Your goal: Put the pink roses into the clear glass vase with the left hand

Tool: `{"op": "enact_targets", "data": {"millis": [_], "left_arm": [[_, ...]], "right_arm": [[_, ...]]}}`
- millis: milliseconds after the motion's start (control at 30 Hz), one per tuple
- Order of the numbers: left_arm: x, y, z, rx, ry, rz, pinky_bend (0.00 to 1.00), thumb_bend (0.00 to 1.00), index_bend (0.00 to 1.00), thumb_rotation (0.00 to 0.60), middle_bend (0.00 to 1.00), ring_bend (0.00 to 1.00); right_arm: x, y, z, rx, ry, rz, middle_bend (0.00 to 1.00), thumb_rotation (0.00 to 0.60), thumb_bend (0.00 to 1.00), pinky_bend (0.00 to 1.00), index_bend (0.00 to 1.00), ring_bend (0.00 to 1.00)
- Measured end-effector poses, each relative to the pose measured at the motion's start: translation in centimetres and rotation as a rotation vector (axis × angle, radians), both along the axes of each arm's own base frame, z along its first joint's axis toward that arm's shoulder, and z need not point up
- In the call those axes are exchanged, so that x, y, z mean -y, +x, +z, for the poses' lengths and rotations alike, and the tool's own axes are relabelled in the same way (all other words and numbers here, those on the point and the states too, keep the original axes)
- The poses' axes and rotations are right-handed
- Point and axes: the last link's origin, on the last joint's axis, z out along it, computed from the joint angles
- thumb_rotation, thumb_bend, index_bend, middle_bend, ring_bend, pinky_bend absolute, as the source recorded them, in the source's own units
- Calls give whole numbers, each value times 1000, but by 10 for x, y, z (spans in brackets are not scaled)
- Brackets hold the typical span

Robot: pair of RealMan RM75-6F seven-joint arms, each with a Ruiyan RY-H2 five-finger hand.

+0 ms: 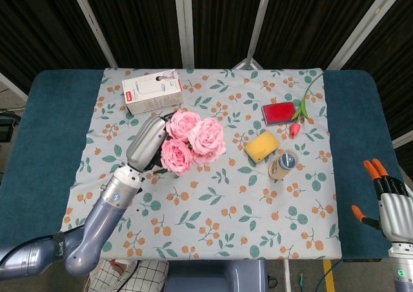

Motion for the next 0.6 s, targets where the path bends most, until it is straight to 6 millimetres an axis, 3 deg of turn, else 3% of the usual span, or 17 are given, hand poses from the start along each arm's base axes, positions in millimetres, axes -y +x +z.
{"op": "enact_targets", "data": {"millis": [600], "left_arm": [[-59,-1,-13,11,-9,57,515,451,452,600,458,391]], "right_arm": [[9,-10,5,-32,-76,14,70,600,269,169,106,177]]}}
